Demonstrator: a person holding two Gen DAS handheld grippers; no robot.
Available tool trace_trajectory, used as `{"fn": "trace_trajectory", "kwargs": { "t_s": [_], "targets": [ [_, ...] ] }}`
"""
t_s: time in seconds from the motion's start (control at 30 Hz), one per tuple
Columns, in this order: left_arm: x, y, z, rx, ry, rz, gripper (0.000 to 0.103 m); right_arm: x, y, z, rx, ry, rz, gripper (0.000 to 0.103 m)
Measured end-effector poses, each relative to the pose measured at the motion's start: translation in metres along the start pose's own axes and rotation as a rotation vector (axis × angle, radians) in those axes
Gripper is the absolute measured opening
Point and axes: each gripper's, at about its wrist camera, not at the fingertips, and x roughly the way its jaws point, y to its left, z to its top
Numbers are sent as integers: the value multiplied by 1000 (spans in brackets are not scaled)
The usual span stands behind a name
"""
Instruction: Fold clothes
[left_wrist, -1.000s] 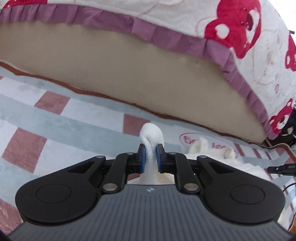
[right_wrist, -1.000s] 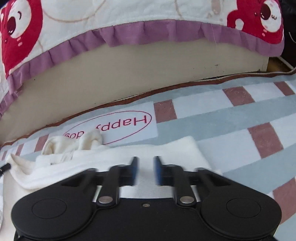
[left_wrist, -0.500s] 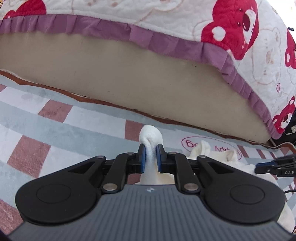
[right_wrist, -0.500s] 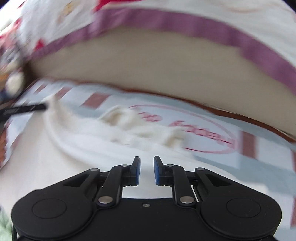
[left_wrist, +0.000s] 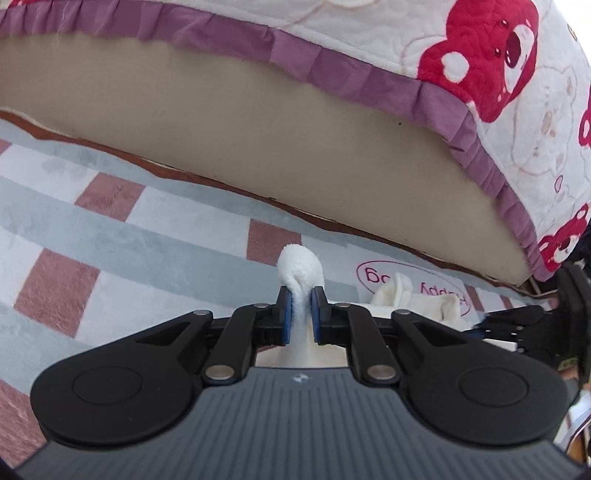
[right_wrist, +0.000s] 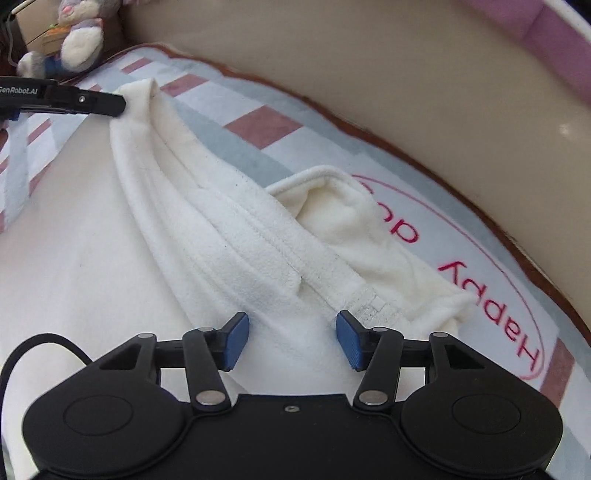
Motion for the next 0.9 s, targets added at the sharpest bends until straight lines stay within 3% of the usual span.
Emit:
{"fn": "trace_trajectory", "kwargs": {
  "t_s": [0.03,0.07,0.1,0.23,0.37,0.47,0.57,0.67,0.73,0.77,0.87,0.9],
  "targets": [
    [1,0,-1,6,6,4,10,-5,4,-4,17,-16,-24,32],
    [3,2,-2,3,10,3,10,-9,8,-8,31,-30,-56,16],
    [4,3,-2,-5,16,3,10,-14,12,-12,45,-45,-88,11],
    [4,6,-1,-20,30,1,11,-36,19,-19,91,-160,-187,8],
    [-2,7,0,-36,-5,-25,14,-58,6,-8,167,-279,-272,8],
    [0,10,-2,-17,-23,37,14,-41,-10,2,210,-268,-278,8],
    [9,18,-3,-34,25,79,14,-20,-26,3,303,-249,-245,9],
    [10,15,-2,-36,48,46,14,-38,-40,-14,467,-308,-189,16],
    [7,6,-1,9,47,14,16,-50,-49,-25,575,-348,-150,34],
    [6,-1,-1,33,50,-9,17,-55,-54,-31,630,-367,-131,48],
    [12,-19,-6,94,101,-99,18,-85,-75,-61,741,-391,-138,52],
    [19,-23,-10,111,142,-77,18,-92,-82,-72,753,-368,-163,52]
  ]
}}
